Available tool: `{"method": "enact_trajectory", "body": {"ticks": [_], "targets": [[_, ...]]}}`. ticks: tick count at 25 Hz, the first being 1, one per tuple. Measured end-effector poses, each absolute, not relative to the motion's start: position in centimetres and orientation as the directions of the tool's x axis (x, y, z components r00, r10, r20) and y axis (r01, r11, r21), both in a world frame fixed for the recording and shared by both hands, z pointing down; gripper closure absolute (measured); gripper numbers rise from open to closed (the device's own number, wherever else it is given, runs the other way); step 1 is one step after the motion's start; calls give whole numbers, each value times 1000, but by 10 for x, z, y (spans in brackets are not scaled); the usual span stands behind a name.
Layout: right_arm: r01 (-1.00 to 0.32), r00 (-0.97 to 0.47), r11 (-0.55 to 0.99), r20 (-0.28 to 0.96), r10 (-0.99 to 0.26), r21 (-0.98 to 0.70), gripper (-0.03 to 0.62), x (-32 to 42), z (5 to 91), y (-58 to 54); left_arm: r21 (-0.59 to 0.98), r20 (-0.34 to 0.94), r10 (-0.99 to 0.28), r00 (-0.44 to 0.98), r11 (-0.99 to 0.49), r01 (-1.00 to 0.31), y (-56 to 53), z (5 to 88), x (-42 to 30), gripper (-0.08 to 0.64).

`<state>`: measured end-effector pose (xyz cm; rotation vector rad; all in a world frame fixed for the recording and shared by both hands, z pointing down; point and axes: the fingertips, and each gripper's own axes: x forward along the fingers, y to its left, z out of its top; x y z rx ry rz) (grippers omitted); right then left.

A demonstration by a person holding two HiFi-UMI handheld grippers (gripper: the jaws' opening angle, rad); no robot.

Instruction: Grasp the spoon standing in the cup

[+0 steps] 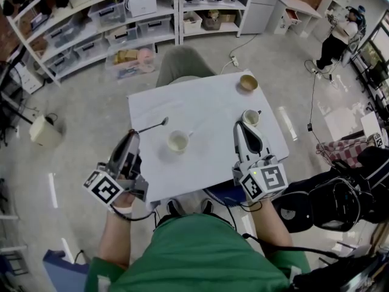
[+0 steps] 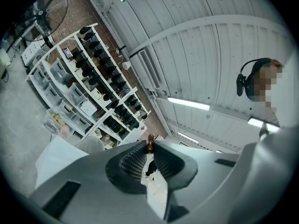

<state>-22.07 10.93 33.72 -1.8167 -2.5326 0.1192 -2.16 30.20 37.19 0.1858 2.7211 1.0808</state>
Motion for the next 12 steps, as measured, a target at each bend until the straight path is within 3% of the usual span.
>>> {"method": "enact_trajectory", "body": {"ticks": [12], "targets": [[942,-329,327,-11,944,-68,570,-214,336,113,686,-139,172,-975,727,31,307,372,-21,502]]}}
